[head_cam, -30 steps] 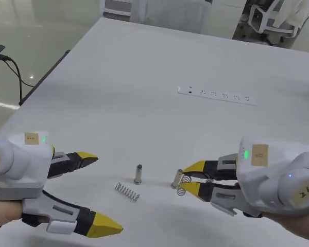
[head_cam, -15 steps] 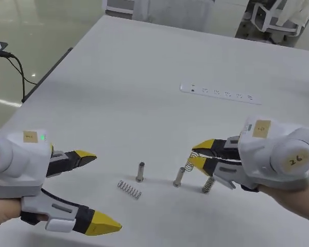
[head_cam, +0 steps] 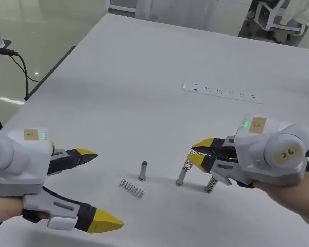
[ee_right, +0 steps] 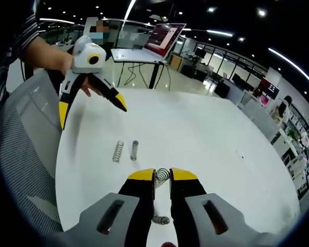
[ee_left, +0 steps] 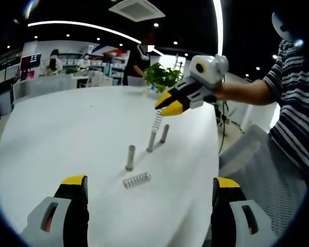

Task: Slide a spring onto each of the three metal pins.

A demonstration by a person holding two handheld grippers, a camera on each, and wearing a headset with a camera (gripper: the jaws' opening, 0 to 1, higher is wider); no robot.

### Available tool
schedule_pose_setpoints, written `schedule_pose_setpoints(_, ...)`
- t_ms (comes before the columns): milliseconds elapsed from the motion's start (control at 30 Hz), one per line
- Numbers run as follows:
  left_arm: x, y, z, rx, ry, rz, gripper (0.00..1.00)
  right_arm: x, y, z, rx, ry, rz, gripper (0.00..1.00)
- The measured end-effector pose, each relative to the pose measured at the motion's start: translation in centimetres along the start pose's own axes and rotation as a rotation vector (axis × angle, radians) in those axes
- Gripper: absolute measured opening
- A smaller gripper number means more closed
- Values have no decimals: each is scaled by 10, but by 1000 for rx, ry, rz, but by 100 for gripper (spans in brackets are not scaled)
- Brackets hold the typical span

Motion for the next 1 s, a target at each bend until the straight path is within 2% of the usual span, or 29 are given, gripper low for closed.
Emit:
schedule_pose_setpoints(500,-3,-1,-1,-8,9,2,98,14,-15,-7,14,26,-34,8)
schedule_pose_setpoints(567,-3,-3,-1,-11,8,1,97,20,-21,-11,10,36,-61,8)
schedule_pose_setpoints(933,0,-3,1,-13,1,0,98,39,-42,-24,-29,75,-128,8)
schedule_pose_setpoints(967,0,-3,1,-13,3,2,98,39,-43,-25,-30,77,-132,8)
schedule_pose_setpoints(1000,0,-2,1,-13,3,3,98,39,-40,-25,-29,71,-105,8)
Point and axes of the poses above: the centre of the closed fingertips' face, and the gripper's own axes: x roughly forward along the fingers, z roughly to its right, y roughly out of its top, the point moved 3 cm from there along -x, roughly backward along the fingers, and after that the axes turned 1 degree about x, right-handed, at the moved point
